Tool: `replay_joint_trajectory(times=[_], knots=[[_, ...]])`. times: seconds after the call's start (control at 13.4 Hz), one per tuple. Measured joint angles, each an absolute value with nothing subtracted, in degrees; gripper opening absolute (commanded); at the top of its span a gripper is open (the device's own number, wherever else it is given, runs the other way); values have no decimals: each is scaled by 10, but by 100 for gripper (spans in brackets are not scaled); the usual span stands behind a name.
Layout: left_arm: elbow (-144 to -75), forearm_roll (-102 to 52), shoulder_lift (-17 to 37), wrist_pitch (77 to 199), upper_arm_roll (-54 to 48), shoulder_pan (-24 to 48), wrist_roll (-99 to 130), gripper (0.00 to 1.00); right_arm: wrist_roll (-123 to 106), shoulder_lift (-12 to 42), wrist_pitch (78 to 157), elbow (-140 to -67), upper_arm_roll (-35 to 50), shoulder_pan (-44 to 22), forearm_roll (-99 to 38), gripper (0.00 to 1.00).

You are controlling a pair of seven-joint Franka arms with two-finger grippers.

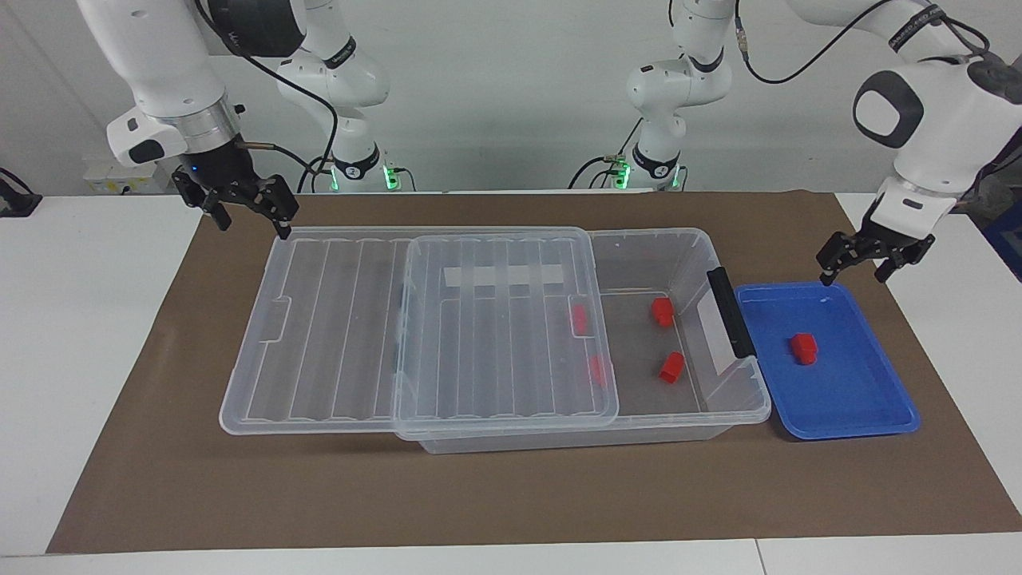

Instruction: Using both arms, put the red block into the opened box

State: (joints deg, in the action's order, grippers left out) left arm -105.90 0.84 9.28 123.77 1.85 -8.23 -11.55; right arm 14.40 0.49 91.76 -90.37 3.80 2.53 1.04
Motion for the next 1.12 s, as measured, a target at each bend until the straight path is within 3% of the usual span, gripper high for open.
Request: replay_joint_trajectory(times=[0.45, 1.05, 1.12], knots=[[-1107, 8, 168, 1325, 18, -89, -117, 100, 144, 0, 901, -896, 45, 18, 11, 100], [-1165, 8, 175, 1400, 16, -101, -128, 100, 140, 1, 859, -870, 47, 17, 10, 100], [-1170, 8, 175, 1406, 15, -101, -128, 83, 140, 2, 858, -871, 47, 17, 10, 100]])
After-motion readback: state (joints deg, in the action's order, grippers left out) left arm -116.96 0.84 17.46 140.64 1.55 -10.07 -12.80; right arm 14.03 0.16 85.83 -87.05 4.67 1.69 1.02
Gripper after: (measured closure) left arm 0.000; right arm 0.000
